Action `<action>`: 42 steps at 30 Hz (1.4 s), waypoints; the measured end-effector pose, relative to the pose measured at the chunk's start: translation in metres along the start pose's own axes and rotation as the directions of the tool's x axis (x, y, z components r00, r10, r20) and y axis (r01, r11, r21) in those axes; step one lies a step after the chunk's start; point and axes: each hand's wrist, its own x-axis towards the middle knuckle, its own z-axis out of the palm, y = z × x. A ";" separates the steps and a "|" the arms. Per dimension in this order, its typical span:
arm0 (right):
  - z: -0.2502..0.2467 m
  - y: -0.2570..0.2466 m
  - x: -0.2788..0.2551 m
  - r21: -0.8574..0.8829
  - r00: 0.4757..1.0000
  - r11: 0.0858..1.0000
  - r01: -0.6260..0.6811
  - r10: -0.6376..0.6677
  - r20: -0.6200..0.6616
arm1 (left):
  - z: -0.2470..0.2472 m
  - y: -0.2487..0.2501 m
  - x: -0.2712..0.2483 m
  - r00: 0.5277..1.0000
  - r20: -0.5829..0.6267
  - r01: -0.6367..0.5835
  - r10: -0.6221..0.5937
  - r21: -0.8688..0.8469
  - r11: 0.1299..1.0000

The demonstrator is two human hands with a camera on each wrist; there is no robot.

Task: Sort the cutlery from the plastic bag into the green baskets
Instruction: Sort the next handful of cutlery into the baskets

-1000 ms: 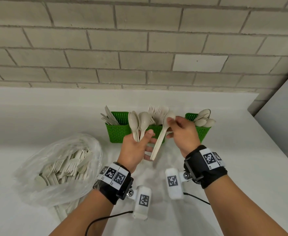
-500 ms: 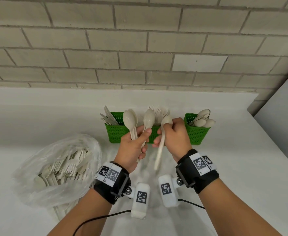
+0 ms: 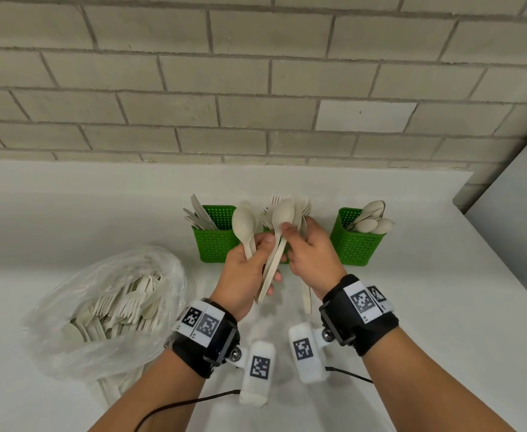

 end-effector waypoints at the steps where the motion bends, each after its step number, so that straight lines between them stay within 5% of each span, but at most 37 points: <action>1: -0.001 -0.003 -0.001 0.005 1.000 1.000 0.004 -0.004 0.022 | 0.001 0.002 -0.001 0.999 0.039 0.034 -0.034 -0.014 0.999; 10: -0.002 -0.002 0.005 -0.020 1.000 1.000 0.006 -0.007 -0.016 | -0.001 0.005 -0.003 0.984 0.173 0.044 -0.041 -0.010 0.999; 14: -0.004 0.004 0.006 -0.059 0.997 0.998 -0.008 0.003 -0.079 | 0.002 0.004 -0.005 0.993 0.107 -0.071 0.053 0.175 0.982; 20: -0.018 0.002 0.012 0.065 0.954 0.997 -0.034 0.052 -0.296 | -0.001 0.004 -0.002 0.996 -0.082 -0.013 0.028 0.175 0.984; 26: -0.019 -0.010 0.009 0.272 0.952 0.962 0.028 0.057 -0.301 | 0.002 0.005 -0.001 0.997 -0.066 -0.020 0.031 0.163 0.986; 30: -0.017 -0.008 0.010 0.241 0.945 0.971 0.010 0.070 -0.321 | 0.001 0.007 0.000 0.998 -0.060 -0.017 0.027 0.156 0.988; 37: -0.011 -0.014 -0.002 0.138 0.999 0.990 -0.041 0.040 0.015 | 0.008 0.002 -0.004 0.987 0.159 -0.039 0.016 0.143 0.989; 42: -0.018 -0.012 0.006 0.202 0.981 0.979 0.040 0.001 -0.196 | 0.003 -0.004 0.000 0.997 0.055 0.037 -0.049 0.198 0.980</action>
